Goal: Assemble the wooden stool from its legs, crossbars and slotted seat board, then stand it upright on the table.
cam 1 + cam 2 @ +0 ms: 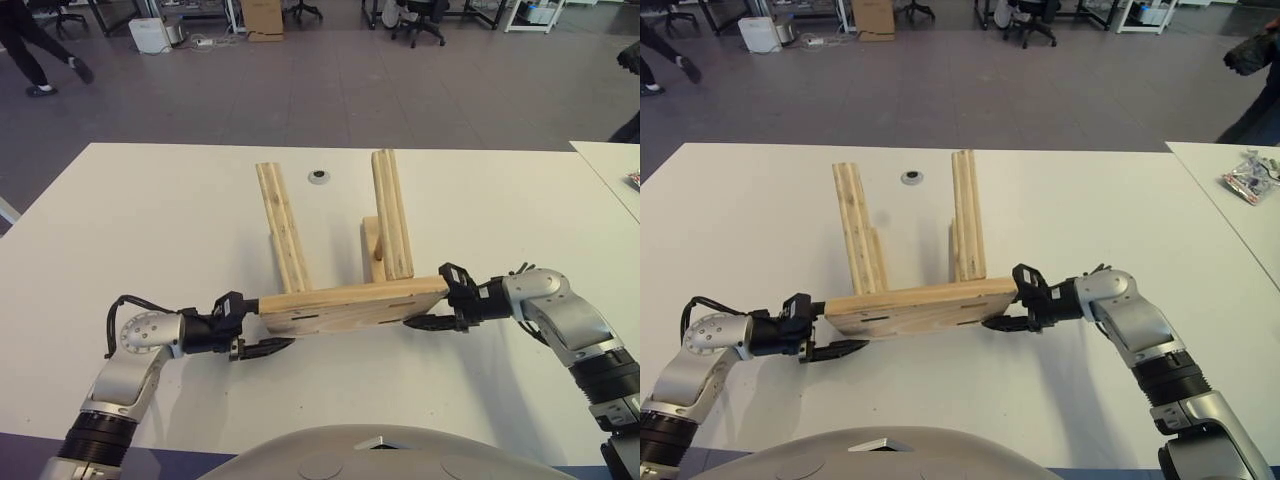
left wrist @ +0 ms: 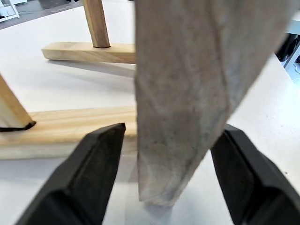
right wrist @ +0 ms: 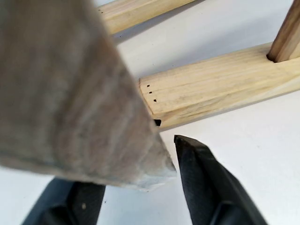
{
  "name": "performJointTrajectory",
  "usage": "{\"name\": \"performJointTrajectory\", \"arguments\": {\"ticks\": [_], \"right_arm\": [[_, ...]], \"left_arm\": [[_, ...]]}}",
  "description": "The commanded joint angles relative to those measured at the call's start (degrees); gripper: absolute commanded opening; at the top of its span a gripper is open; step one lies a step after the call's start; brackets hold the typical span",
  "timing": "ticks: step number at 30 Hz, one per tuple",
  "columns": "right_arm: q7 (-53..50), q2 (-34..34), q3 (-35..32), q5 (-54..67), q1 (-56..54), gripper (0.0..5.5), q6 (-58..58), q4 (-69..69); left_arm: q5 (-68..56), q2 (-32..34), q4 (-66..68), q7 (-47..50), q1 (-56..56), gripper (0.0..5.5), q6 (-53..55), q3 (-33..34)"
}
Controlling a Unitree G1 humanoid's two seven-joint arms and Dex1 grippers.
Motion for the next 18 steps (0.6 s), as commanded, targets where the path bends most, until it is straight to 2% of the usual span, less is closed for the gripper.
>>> {"name": "performJointTrajectory", "arguments": {"ticks": [1,4,6,8,10,12,16,18], "right_arm": [[0.2,0.2,-0.6,1.0,0.1,1.82,0.6,-2.5],[0.2,0.5,-1.3,1.7,0.2,1.81,1.2,-3.3],[0.2,0.7,-2.0,3.0,0.6,1.81,2.1,-4.2],[0.1,1.1,-4.0,6.2,0.5,1.8,5.5,-6.1],[-0.9,1.4,-6.7,10.6,-0.6,1.8,11.0,-9.0],[-3.8,2.3,-8.6,13.5,-3.0,1.8,17.0,-11.7],[-10.6,7.2,-14.3,24.5,-12.4,1.81,27.2,-17.2],[-14.6,9.8,-17.9,30.7,-18.4,1.81,32.4,-17.7]], "left_arm": [[0.5,0.0,2.3,0.0,-0.4,2.28,-2.6,0.9],[0.0,0.1,3.7,-0.2,-0.2,1.8,-3.5,1.4],[-1.4,-0.1,3.9,-0.4,-0.3,1.72,-2.7,2.2],[-4.3,0.3,2.0,-0.4,-1.1,1.72,0.3,3.4],[-10.0,1.6,-2.3,1.6,-3.9,1.72,9.3,5.4],[-16.5,3.4,-6.2,4.0,-8.2,1.72,19.8,7.6],[-25.4,0.1,-4.9,13.1,-26.2,1.72,29.4,14.6],[-30.6,-1.9,-3.9,20.9,-34.9,1.72,37.4,17.0]]}}
